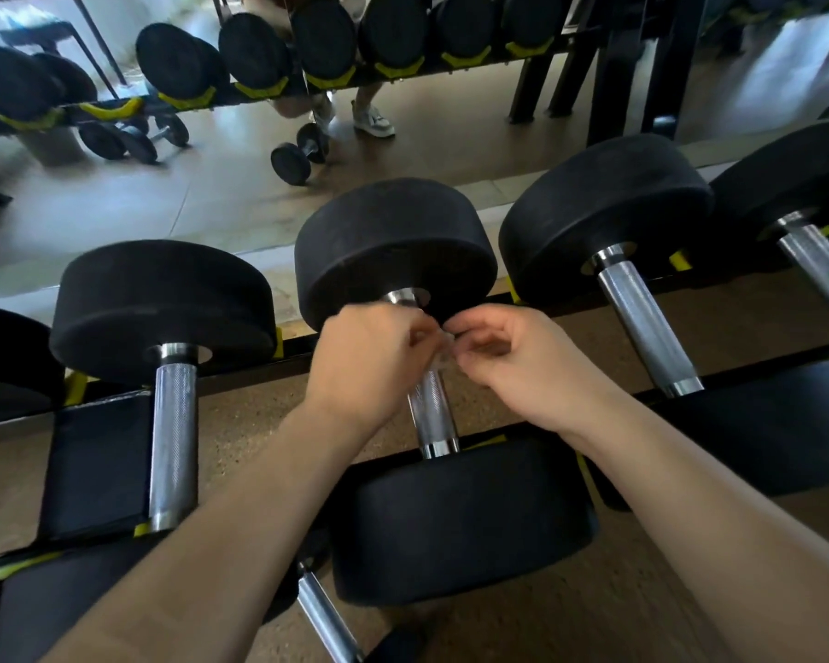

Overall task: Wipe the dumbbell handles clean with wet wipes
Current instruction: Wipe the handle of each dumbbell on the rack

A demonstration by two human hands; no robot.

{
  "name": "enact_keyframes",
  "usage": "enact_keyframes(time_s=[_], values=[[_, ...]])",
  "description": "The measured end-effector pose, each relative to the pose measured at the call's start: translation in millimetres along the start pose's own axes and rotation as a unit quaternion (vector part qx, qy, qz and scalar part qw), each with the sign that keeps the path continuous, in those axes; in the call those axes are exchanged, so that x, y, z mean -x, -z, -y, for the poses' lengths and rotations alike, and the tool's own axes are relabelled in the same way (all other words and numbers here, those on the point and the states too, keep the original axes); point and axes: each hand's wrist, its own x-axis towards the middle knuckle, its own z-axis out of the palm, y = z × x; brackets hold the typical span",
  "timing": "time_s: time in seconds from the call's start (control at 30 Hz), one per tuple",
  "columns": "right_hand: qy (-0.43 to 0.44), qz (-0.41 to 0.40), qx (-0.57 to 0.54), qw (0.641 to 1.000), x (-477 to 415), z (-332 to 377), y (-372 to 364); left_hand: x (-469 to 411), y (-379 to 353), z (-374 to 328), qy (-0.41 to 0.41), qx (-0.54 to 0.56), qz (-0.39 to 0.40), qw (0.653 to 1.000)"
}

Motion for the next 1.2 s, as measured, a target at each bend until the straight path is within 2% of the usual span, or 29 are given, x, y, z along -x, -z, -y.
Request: enact_keyframes(time_s=[0.07,0.13,0.2,0.27,0.33,0.37,0.4,0.5,0.53,0.63,0.7,0.8,0.93,1.0,1.1,1.2], values=[[0.004,-0.011,-0.003,1.000,8,-1,-1,-9,5,11,0.010,-0.019,0.004,1.000],[0.015,-0.020,0.013,1.000,22,-3,2,-13,5,16,0.023,0.012,0.016,1.000],[0.041,-0.016,0.037,0.998,39,-4,5,-5,5,11,-0.016,0.061,0.045,0.997],[0.049,-0.002,0.042,0.998,52,-4,11,10,8,5,-0.075,0.087,0.147,0.982],[0.021,0.011,0.038,0.999,53,-8,18,18,14,2,-0.077,0.113,0.259,0.956],[0.008,0.023,0.045,0.999,48,-9,20,18,15,3,-0.074,0.114,0.275,0.952],[-0.003,0.040,0.051,0.998,41,-9,20,17,16,4,-0.069,0.104,0.256,0.959],[0.007,0.076,0.028,0.997,14,-2,10,11,13,4,-0.019,0.087,0.123,0.988],[0.019,0.077,0.024,0.997,8,-1,7,12,13,4,-0.005,0.094,0.116,0.989],[0.026,0.128,0.006,0.991,3,-4,8,26,13,3,-0.016,0.136,0.200,0.970],[0.015,0.156,-0.026,0.987,4,-10,11,26,11,6,0.019,0.173,0.187,0.967],[0.003,0.119,-0.069,0.991,-3,-10,8,19,7,11,0.121,0.215,0.087,0.965],[0.025,0.083,-0.005,0.996,-4,-3,5,35,7,6,0.166,0.273,0.146,0.936],[0.061,0.063,0.036,0.996,19,3,8,34,4,6,0.197,0.291,0.085,0.932],[0.105,0.029,0.055,0.993,65,3,1,12,-6,11,0.273,0.327,-0.040,0.904],[0.171,-0.064,0.086,0.979,85,-13,-12,9,-10,10,0.304,0.346,-0.060,0.886]])
